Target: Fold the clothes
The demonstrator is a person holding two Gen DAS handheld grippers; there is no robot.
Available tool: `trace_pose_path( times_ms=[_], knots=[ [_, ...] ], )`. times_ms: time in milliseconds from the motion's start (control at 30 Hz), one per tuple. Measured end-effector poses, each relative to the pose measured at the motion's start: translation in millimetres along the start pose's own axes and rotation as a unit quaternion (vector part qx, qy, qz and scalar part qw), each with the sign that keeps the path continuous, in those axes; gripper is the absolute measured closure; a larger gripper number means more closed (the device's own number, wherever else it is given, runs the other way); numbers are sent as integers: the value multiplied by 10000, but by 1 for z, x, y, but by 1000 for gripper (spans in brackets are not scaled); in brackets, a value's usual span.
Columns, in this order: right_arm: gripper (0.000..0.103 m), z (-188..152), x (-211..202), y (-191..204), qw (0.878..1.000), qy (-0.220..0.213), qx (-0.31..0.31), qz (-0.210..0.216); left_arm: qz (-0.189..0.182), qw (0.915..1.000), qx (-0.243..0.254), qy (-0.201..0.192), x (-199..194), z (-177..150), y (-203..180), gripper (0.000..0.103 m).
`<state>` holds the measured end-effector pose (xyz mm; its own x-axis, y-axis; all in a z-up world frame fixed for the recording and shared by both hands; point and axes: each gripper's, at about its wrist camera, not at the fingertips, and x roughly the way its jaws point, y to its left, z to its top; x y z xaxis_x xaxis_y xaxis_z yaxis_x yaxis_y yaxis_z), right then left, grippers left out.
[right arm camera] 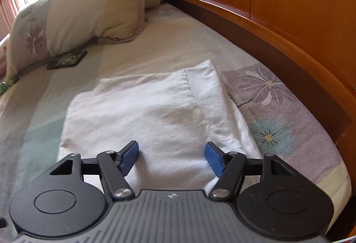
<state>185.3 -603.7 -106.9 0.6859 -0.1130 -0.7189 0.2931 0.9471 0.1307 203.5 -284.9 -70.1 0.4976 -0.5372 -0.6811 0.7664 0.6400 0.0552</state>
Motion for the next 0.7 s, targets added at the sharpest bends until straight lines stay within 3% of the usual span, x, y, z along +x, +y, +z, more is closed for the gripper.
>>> trace_pose_path(
  times_ms=[267,367,467,700],
  knots=[
    [26,42,34,12,9995,-300,-106,-80,452,9970,-387,-503,-18,-12,28,5],
    [23,52,72,5,9993,-36,-60,-379,448,9968,-457,-472,-23,-15,34,5],
    [21,59,82,11,9977,-61,-160,-653,509,9963,-486,-487,-29,-21,40,5],
    [21,50,72,84,9955,48,-940,-71,606,9938,-743,-559,-36,-34,57,5]
  ],
)
